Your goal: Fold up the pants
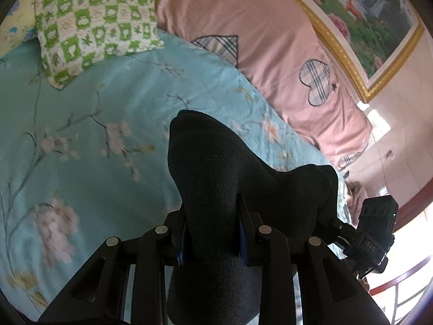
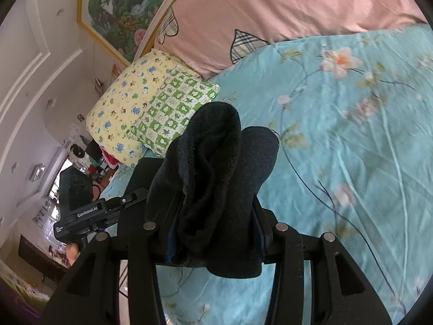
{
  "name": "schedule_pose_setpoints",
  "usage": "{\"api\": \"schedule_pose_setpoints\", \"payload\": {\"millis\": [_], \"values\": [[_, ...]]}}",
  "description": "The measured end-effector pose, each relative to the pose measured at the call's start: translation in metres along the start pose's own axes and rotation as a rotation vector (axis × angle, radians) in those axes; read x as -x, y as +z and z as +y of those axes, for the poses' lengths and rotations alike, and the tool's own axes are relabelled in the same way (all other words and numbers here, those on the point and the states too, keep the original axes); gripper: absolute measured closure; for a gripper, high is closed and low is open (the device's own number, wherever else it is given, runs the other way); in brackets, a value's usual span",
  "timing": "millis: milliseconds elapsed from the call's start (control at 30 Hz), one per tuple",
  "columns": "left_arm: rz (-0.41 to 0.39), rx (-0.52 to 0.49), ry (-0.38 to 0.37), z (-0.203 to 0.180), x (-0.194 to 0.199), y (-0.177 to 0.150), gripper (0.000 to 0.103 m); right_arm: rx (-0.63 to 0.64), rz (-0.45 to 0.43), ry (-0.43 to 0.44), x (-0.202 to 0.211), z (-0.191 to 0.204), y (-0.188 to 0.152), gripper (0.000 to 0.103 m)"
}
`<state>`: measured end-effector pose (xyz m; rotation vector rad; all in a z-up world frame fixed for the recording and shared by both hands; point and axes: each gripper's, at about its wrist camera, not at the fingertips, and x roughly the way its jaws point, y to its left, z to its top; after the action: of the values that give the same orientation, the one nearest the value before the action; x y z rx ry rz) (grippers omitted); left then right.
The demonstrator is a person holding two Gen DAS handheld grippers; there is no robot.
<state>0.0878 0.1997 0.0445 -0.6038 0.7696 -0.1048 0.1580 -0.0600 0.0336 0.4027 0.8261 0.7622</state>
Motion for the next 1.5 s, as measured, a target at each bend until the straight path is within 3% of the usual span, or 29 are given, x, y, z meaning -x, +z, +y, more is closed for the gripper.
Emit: {"api": "schedule_pose_setpoints", "payload": {"millis": [567,1133,1500], "values": [[-0.032,0.03,0.123,0.037,-0.027,0.042,0.074,0.037,0.064,0.015,-0.092,-0.008,0.048,0.057],[-0.032,0.019,0.177,0.054,-0.048,0.045,0.074,0.074,0.096,-0.009,-0.125,-0.02,0.061,0.055],[-0.028,0.016,0.215,0.063,-0.055,0.037,0.055,0.058,0.095,-0.068,-0.126,-0.045,0.053,0.044]]}}
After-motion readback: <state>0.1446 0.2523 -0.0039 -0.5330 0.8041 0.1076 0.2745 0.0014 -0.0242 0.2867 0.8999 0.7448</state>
